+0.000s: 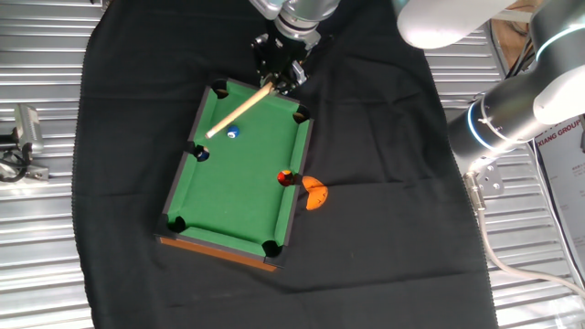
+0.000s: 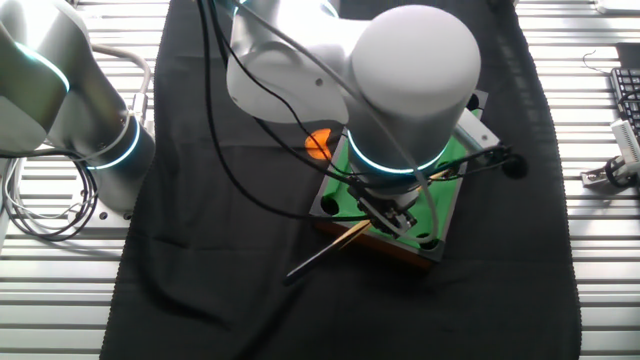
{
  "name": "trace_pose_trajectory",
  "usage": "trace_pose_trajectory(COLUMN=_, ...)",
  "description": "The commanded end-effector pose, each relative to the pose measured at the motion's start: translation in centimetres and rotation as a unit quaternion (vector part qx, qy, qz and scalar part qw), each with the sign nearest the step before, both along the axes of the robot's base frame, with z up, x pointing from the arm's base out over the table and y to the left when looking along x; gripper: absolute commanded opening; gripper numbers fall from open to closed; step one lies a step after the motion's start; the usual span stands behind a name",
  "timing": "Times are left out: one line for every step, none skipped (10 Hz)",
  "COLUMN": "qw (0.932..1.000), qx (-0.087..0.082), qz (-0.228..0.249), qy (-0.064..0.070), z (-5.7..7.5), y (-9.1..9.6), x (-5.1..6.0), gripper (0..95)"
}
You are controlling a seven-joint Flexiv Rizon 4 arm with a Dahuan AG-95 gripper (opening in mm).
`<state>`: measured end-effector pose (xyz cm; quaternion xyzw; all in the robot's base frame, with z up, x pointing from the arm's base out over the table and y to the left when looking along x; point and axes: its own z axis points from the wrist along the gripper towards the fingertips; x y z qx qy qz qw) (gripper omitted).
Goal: Hit the pool ball
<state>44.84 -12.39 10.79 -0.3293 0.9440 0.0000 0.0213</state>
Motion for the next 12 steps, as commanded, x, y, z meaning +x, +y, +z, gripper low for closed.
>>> trace_pose_trajectory(qw=0.9991, qx=-0.015, qz=0.040, qy=0.006, z=0.02, y=0.01, x=-0.01, gripper=0.0)
trace_pose_trajectory(qw=0.9991, qx=-0.015, qz=0.040, qy=0.006, z=0.02, y=0.01, x=-0.01, gripper=0.0)
trace_pose_trajectory(qw=0.9989, qx=-0.015, qz=0.043, qy=0.006, z=0.03, y=0.02, x=-0.02, gripper=0.0)
trace_pose_trajectory(qw=0.9989, qx=-0.015, qz=0.044, qy=0.007, z=0.03, y=0.02, x=-0.03, gripper=0.0)
trace_pose_trajectory(qw=0.9989, qx=-0.016, qz=0.044, qy=0.008, z=0.03, y=0.02, x=-0.03, gripper=0.0)
trace_pose_trajectory(qw=0.9988, qx=-0.015, qz=0.045, qy=0.008, z=0.03, y=0.02, x=-0.03, gripper=0.0)
trace_pose_trajectory(qw=0.9986, qx=-0.014, qz=0.050, qy=0.008, z=0.04, y=0.03, x=-0.03, gripper=0.0)
trace_pose_trajectory(qw=0.9985, qx=-0.014, qz=0.052, qy=0.009, z=0.04, y=0.03, x=-0.04, gripper=0.0)
trace_pose_trajectory(qw=0.9985, qx=-0.014, qz=0.051, qy=0.009, z=0.04, y=0.03, x=-0.04, gripper=0.0)
trace_pose_trajectory(qw=0.9986, qx=-0.014, qz=0.051, qy=0.010, z=0.04, y=0.03, x=-0.04, gripper=0.0)
trace_pose_trajectory(qw=0.9986, qx=-0.014, qz=0.051, qy=0.010, z=0.04, y=0.03, x=-0.03, gripper=0.0)
trace_pose_trajectory(qw=0.9986, qx=-0.014, qz=0.051, qy=0.010, z=0.03, y=0.03, x=-0.02, gripper=0.0)
